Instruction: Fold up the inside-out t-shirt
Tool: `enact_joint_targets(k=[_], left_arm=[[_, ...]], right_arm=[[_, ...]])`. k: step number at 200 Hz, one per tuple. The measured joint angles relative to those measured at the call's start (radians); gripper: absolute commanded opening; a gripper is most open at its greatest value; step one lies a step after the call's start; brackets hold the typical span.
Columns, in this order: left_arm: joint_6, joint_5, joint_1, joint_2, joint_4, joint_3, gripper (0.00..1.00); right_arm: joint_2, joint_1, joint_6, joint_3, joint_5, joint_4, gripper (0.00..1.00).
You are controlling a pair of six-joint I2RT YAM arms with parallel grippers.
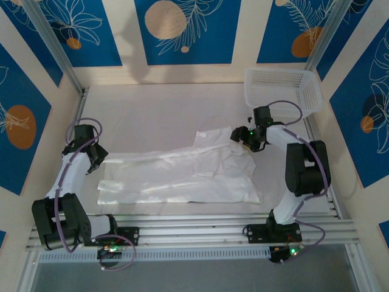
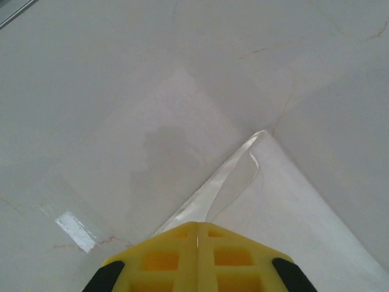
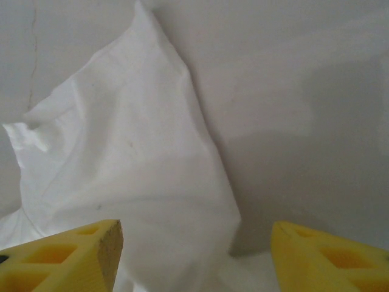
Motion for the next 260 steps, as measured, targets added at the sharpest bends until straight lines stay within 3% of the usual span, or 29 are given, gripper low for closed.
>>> enact_joint_targets(k=[41, 75, 96, 120, 142, 164, 221, 260], left_arm=[[0.000, -0.002, 0.000, 0.011, 0.003, 0.000, 0.00], [0.000, -0.002, 0.000, 0.011, 0.006, 0.000, 0.00], [0.001, -0.002, 0.000, 0.012, 0.006, 0.000, 0.00], [0.001, -0.002, 0.000, 0.012, 0.006, 0.000, 0.00], [0.006, -0.002, 0.000, 0.012, 0.006, 0.000, 0.00], [0.011, -0.002, 0.000, 0.013, 0.006, 0.000, 0.00], [0.019, -0.002, 0.000, 0.018, 0.007, 0.000, 0.00], [0.019, -0.002, 0.000, 0.018, 0.007, 0.000, 0.00]], right_arm=[[0.116, 0.028, -0.017, 0.101, -0.055, 0.003, 0.66], [0.191, 0.047, -0.046, 0.172, -0.014, -0.016, 0.66], [0.248, 0.056, -0.063, 0.253, 0.008, -0.038, 0.61], [0.297, 0.068, -0.091, 0.322, 0.039, -0.069, 0.43], [0.314, 0.078, -0.094, 0.340, 0.058, -0.089, 0.14], [0.329, 0.079, -0.105, 0.360, 0.066, -0.127, 0.00], [0.341, 0.079, -0.129, 0.482, 0.086, -0.196, 0.00], [0.239, 0.079, -0.127, 0.450, 0.101, -0.195, 0.00]])
